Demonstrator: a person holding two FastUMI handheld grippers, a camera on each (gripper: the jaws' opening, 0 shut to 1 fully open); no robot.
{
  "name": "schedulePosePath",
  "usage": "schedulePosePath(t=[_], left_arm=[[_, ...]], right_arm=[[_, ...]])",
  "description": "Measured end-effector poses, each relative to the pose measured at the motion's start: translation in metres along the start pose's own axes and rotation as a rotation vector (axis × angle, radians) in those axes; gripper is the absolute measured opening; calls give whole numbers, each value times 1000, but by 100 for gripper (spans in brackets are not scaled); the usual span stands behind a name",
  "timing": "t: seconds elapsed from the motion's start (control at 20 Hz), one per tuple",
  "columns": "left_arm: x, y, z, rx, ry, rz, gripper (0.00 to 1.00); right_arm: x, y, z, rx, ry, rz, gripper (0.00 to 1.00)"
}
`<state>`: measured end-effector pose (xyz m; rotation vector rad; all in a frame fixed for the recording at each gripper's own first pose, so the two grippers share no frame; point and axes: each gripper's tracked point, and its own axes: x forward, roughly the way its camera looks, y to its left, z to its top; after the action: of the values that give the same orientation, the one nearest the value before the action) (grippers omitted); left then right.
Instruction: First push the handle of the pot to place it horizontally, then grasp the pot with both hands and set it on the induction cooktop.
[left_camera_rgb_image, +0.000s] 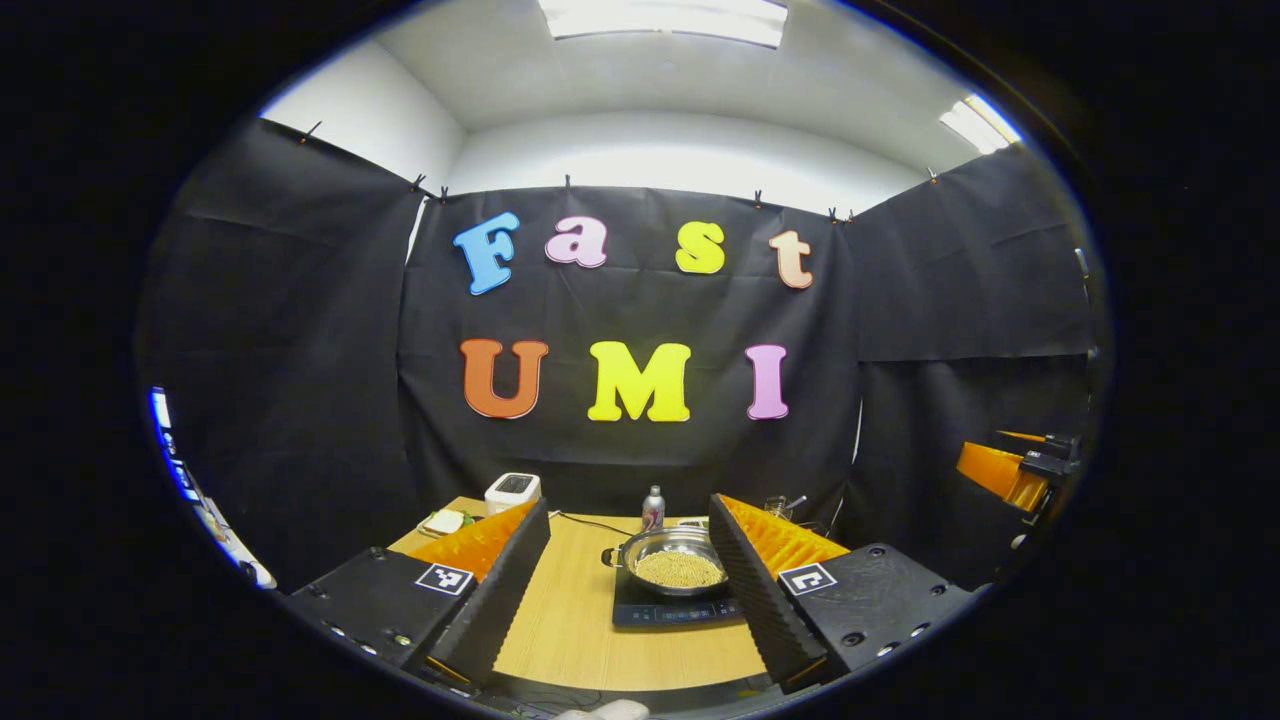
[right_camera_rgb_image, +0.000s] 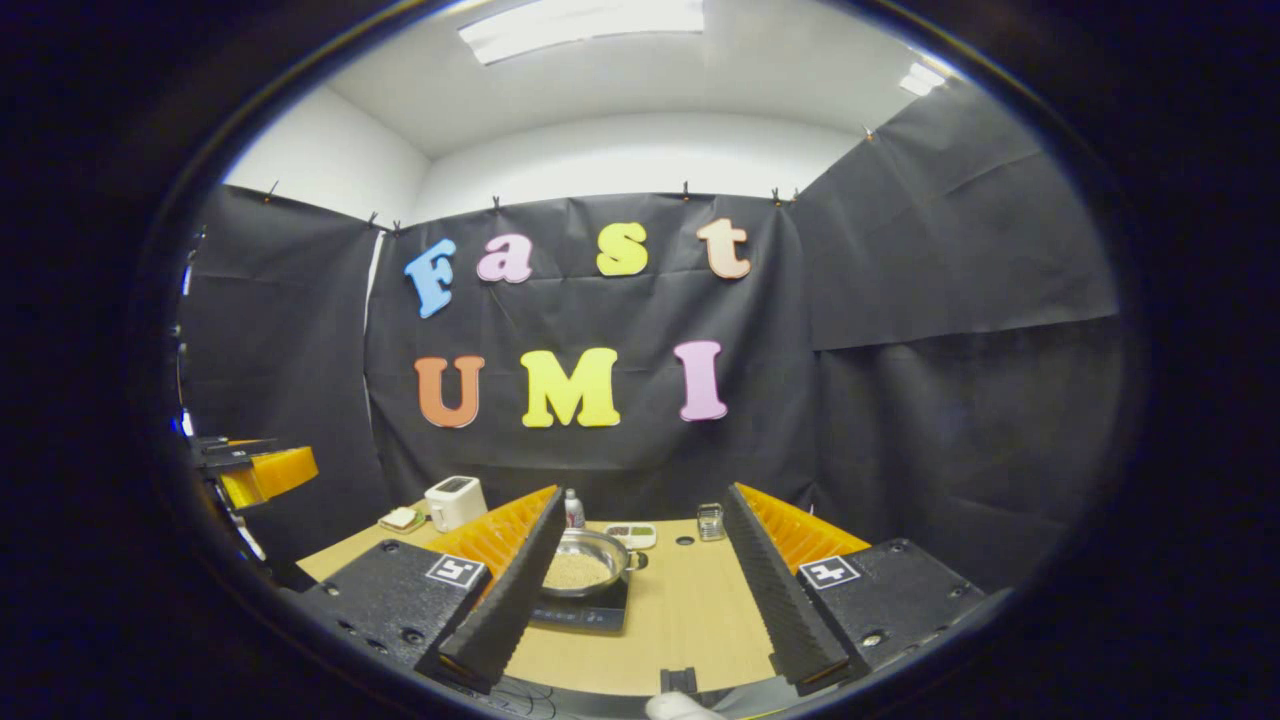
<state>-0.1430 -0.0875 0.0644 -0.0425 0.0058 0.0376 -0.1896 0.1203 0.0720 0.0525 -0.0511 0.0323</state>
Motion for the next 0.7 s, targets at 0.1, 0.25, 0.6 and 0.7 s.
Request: schedulePosePath(t=[0.1,0.25,0.6,0.7], left_arm=[[-3,-4,5,0,-8,-4,95],[-9,-10,9,6,-14,-7,95],[-17,-15,4,31,1,2,95],[-17,-17,4,32,5,5,95]], right_arm=[[-6,-6,2,4,-11,-9,99],[-13,-9,2,14,-17,-11,99],[-19,-21,0,13,-11,-17,98],[-19,-23,0,9,-8,-20,98]])
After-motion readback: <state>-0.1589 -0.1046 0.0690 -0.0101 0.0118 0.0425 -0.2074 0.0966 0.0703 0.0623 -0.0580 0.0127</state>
